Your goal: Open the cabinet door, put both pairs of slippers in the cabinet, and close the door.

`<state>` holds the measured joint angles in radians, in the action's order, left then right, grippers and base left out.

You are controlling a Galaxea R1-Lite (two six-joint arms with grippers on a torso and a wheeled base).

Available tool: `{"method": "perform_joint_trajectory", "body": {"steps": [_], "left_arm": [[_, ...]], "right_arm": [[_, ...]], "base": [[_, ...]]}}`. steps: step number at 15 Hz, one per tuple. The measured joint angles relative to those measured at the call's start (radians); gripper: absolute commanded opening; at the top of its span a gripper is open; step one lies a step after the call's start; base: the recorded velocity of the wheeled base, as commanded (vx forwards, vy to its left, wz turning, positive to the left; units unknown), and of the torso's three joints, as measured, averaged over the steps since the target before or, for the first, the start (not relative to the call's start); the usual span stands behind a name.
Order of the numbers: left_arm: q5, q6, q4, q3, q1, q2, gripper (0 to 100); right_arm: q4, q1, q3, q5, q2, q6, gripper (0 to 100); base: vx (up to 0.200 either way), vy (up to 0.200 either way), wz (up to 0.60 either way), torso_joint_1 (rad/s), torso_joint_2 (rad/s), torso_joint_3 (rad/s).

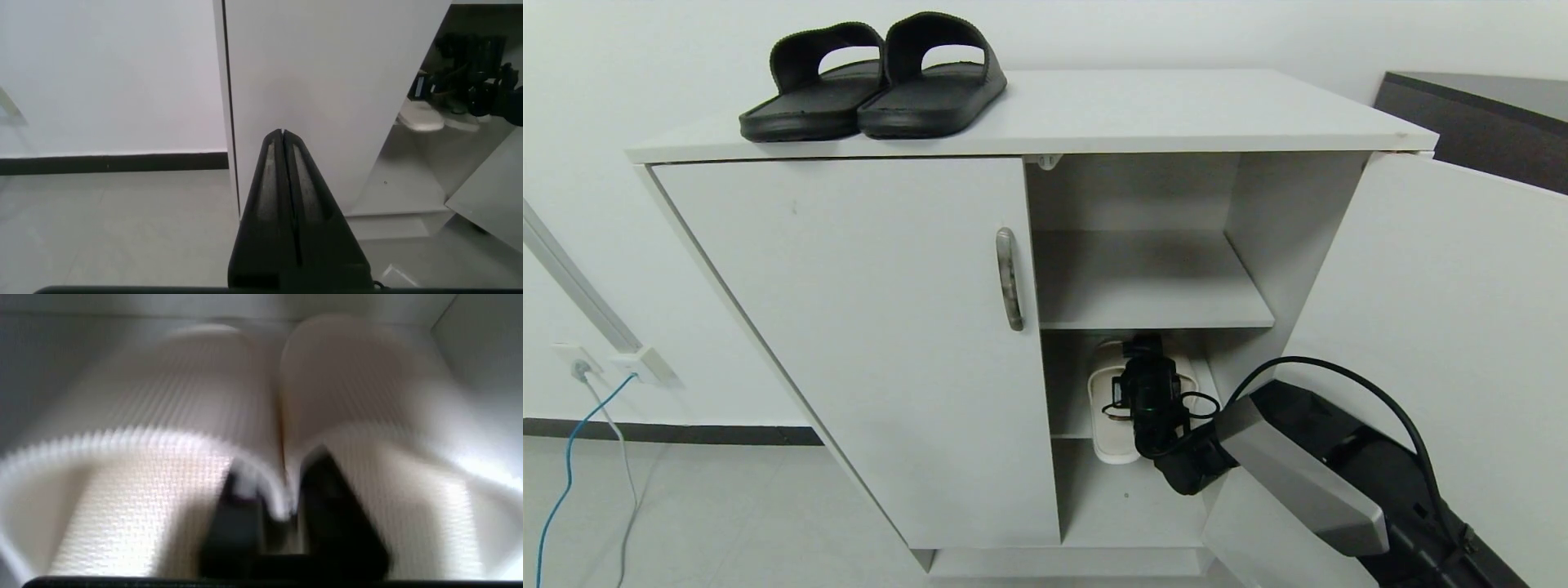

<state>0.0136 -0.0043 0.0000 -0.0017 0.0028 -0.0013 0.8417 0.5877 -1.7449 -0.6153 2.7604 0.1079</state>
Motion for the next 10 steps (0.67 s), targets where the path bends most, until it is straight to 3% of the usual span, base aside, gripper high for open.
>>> {"method": "perform_joint_trajectory", "body": {"steps": [5, 10], "left_arm": [[0.000, 0.000, 0.000, 0.000, 0.000, 0.000, 0], [0.000, 0.000, 0.000, 0.000, 0.000, 0.000, 0]], "right_arm": [[0.031, 0.002, 0.036, -0.006, -0.005, 0.000, 100], [0.096, 0.028, 0.225, -0.019, -0.084, 0.006, 100]], "base": [[0.000, 0.000, 0.00, 0.000, 0.00, 0.000], [0.000, 0.000, 0.00, 0.000, 0.00, 0.000]]}}
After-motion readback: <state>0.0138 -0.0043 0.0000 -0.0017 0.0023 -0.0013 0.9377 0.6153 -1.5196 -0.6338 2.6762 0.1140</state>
